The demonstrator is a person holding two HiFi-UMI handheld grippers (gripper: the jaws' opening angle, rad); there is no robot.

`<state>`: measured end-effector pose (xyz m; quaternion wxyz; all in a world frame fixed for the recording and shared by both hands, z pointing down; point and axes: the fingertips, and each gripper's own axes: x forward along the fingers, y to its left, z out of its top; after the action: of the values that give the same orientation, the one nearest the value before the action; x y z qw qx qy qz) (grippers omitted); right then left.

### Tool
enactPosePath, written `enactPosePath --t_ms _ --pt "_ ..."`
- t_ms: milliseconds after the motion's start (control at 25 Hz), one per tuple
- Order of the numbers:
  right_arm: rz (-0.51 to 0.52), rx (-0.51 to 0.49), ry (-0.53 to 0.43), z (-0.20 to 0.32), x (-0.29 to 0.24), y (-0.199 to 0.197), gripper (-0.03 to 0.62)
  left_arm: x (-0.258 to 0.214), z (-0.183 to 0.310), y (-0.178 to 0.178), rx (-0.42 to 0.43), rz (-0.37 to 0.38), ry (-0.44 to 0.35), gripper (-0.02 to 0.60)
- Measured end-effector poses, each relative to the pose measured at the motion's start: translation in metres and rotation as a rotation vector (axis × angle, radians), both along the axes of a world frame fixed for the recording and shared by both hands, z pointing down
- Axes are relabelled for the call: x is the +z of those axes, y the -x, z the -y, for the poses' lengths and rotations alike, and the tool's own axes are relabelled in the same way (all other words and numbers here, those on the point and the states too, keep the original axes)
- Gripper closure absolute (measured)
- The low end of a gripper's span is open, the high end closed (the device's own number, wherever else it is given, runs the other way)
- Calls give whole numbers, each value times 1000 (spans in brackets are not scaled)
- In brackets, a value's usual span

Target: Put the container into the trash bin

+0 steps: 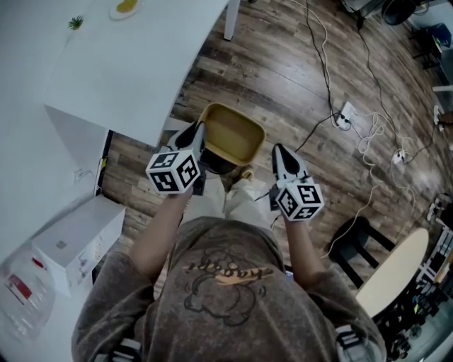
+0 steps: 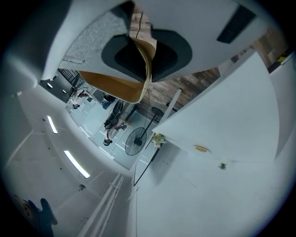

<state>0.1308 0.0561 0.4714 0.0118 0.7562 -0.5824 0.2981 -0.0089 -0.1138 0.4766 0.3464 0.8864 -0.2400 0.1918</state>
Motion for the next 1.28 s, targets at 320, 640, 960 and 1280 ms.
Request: enactPosePath --t_ms 320,640,960,1280 --pt "44 -40 44 -8 48 -10 592 54 -16 -1 -5 68 31 541" --pt "66 -74 84 -12 104 -17 592 121 -17 -5 -14 111 34 541" --pt "83 -70 132 -17 179 -37 592 205 -13 -12 -4 179 61 541" --pt "119 -55 165 -27 264 -44 592 300 -23 -14 44 242 79 541"
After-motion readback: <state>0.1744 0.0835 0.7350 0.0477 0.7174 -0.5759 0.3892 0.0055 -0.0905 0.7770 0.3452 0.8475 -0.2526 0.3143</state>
